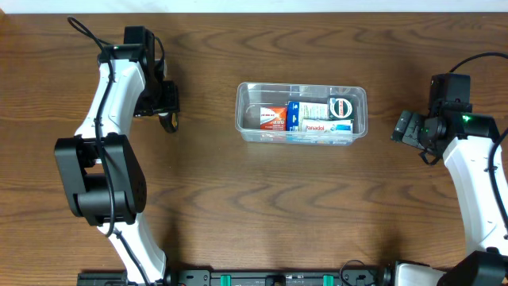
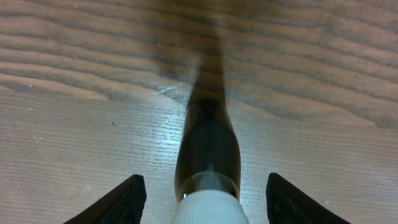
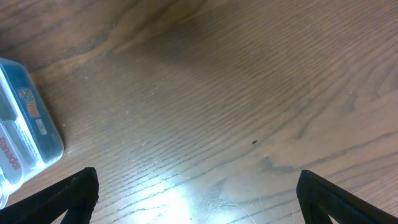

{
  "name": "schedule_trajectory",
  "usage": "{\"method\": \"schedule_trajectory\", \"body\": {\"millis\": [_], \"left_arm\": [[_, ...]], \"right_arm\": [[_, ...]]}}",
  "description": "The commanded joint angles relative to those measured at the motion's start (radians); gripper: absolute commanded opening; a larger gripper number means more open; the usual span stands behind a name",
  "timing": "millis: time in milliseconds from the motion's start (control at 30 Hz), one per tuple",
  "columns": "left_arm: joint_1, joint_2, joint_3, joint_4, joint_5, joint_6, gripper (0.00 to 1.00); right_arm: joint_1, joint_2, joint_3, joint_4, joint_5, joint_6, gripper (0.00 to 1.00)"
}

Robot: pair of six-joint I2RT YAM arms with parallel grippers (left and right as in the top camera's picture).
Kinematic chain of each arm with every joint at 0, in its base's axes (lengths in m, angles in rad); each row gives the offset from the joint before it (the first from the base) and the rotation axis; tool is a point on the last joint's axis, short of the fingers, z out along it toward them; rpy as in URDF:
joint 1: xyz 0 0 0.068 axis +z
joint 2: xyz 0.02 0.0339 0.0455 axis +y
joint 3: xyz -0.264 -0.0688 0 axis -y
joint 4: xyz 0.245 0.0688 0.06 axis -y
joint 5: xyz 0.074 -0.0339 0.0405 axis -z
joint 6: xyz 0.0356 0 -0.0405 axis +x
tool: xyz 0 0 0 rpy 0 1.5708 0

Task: Pack container
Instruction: 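Lower the left gripper and grasp the dark bottle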

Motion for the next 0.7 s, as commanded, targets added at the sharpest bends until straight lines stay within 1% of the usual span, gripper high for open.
{"method": "schedule_trajectory", "body": {"millis": [0, 267, 367, 667], "left_arm": [[0.001, 0.006, -0.015, -0.005, 0.003, 0.006, 0.62], [0.001, 0.01, -0.103, 0.079, 0.003, -0.006, 0.62], [0.001, 0.009, -0.104, 0.079, 0.003, -0.033, 0.62], [0.001, 0.009, -0.103, 0.12, 0.003, -0.035, 0.62]], "right_arm": [[-0.006, -0.005, 0.003, -0.001, 0.007, -0.012, 0.99], [-0.006, -0.005, 0.003, -0.001, 0.007, -0.012, 0.99], [-0.006, -0.005, 0.003, -0.001, 0.007, -0.012, 0.99], [-0.006, -0.005, 0.003, -0.001, 0.007, -0.012, 0.99]]}}
